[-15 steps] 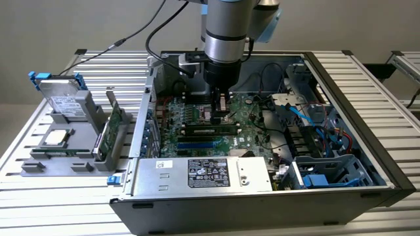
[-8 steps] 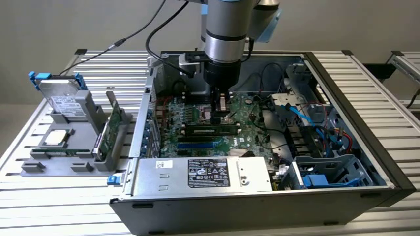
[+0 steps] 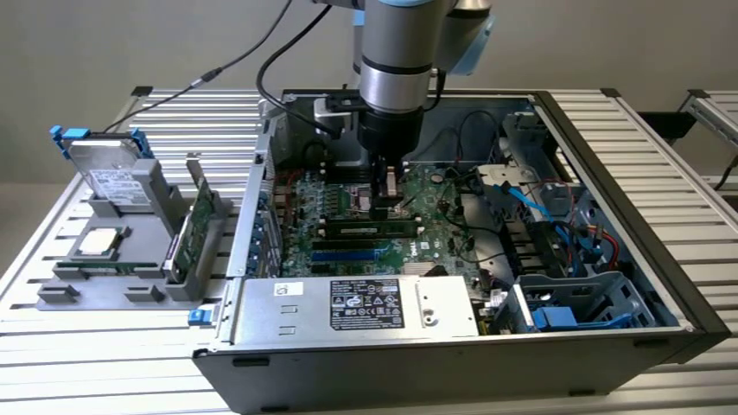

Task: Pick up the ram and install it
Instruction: 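Press down the ram until it locks into place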

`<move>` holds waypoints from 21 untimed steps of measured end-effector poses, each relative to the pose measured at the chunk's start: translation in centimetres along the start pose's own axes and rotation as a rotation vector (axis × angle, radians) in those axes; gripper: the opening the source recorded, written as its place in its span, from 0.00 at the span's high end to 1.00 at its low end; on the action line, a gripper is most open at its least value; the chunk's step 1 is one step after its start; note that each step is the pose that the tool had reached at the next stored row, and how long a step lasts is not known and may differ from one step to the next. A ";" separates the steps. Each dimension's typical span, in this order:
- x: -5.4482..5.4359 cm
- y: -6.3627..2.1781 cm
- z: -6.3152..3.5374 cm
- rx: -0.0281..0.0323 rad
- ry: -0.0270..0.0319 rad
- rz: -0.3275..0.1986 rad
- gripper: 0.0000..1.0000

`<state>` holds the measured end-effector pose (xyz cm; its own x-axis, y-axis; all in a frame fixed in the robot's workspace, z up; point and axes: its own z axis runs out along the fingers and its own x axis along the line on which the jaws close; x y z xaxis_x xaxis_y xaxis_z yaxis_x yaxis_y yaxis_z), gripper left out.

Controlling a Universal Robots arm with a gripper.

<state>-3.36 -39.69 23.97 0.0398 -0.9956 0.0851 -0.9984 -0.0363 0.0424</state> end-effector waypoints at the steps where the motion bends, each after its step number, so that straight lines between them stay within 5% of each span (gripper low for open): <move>1: 0.0 -0.01 0.13 0.0001 0.0004 0.000 0.90; 9: -0.3 -0.05 1.03 -0.0004 0.0111 0.001 0.90; 15: -0.5 -0.08 1.57 -0.0014 0.0259 0.001 0.90; 21: -0.5 -0.04 0.69 -0.0029 0.0260 0.001 0.90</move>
<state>-3.37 -39.26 23.24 0.0399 -0.9930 0.1111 -0.9984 -0.0350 0.0452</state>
